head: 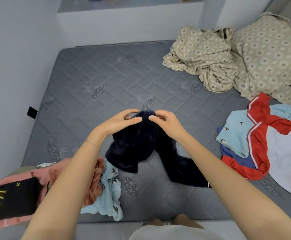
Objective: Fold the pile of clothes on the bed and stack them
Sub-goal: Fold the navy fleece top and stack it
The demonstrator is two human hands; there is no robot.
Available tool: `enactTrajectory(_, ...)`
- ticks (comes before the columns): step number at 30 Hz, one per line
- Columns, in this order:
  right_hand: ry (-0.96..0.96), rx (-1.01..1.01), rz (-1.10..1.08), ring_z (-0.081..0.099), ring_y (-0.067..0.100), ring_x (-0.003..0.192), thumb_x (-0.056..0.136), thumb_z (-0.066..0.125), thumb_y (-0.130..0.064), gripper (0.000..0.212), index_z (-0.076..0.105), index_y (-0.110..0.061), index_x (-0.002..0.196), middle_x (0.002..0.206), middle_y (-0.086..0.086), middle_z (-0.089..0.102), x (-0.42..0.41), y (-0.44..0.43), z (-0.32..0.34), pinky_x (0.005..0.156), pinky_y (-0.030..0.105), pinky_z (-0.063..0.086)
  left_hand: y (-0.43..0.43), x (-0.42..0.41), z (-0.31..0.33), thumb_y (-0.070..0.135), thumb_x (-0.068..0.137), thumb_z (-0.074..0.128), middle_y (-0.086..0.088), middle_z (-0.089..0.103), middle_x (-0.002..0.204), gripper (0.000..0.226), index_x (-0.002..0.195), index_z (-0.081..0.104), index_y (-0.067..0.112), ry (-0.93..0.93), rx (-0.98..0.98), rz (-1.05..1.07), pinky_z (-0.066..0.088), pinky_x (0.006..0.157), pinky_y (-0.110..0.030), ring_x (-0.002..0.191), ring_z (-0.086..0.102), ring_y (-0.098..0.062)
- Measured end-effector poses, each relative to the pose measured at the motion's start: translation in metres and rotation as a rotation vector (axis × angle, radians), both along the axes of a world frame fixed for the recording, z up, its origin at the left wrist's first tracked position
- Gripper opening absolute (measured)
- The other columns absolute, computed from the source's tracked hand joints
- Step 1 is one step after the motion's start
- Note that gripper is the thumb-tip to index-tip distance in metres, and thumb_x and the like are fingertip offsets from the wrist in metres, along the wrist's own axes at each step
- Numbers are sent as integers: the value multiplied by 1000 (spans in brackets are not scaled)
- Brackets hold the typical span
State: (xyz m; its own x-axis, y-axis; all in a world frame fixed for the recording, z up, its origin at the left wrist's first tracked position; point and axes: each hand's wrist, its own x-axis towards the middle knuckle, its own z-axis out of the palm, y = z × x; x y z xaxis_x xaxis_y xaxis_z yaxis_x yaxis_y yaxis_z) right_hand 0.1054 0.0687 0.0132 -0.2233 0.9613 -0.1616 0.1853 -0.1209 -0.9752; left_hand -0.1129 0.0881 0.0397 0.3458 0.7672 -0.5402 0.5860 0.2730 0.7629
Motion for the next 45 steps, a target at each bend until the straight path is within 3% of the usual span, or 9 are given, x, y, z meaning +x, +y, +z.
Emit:
enactTrajectory(2,28,-52,34,43,-6,55,96,59,-11,27,56,-17,70,57,-19,50,-5,-4,-4,57,10,36,-4,9,-10,51,86,66,18,56,133,50,132,51,40,-85,21,-81,38,104,-17,123,50,3)
enactTrajectory(8,39,-178,67,61,2,74,92,65,-21,12,64,-9,90,80,-7,66,6,-5,-21,71,15,49,-3,22,-15,10,92,64,11,65,69,14,81,69,18,-94,214,111,44,65,-15,65,57,2)
enactTrajectory(14,-277,-207,-143,47,10,89,78,81,-29,36,55,-15,98,99,-3,47,12,-8,-48,78,15,38,7,22,3,13,89,68,2,66,70,9,84,70,6,-198,287,364,49,59,-15,63,61,-5)
enactTrajectory(21,30,-386,-254,65,14,73,91,57,-53,45,63,-9,88,81,4,68,-11,1,-19,70,24,53,12,41,-7,13,89,67,-7,56,72,17,84,68,-4,-158,344,570,44,64,-27,69,52,-12)
enactTrajectory(26,138,-495,-360,66,21,101,88,56,-60,63,63,-3,115,109,10,69,-21,17,-11,87,30,54,-12,70,-25,1,92,59,4,70,92,25,110,68,17,-330,151,152,48,74,-15,78,63,0)
enactTrajectory(30,106,-417,-453,66,29,103,94,60,-34,34,64,-2,106,108,16,69,-7,10,-26,95,41,51,-16,60,-37,13,99,54,5,67,117,33,129,57,27,-332,-150,38,55,82,-20,100,67,-3)
enactTrajectory(35,220,-414,-361,67,17,86,94,60,-23,8,64,-16,92,86,0,72,4,1,-27,76,27,52,-7,49,-44,10,100,48,-9,59,119,23,122,56,15,-183,99,348,49,81,-16,99,60,-15)
enactTrajectory(40,456,-505,-151,70,19,96,96,53,-16,18,64,-9,108,96,7,74,22,4,-6,80,24,54,9,36,-38,13,90,67,19,26,151,78,149,23,40,-199,60,-40,19,112,-20,140,21,3)
enactTrajectory(45,573,-525,-75,68,24,97,87,52,-20,30,62,2,106,97,15,72,31,8,24,86,29,53,22,33,-23,-4,89,62,13,28,157,84,150,22,38,-466,-181,-255,29,114,-23,142,29,-2)
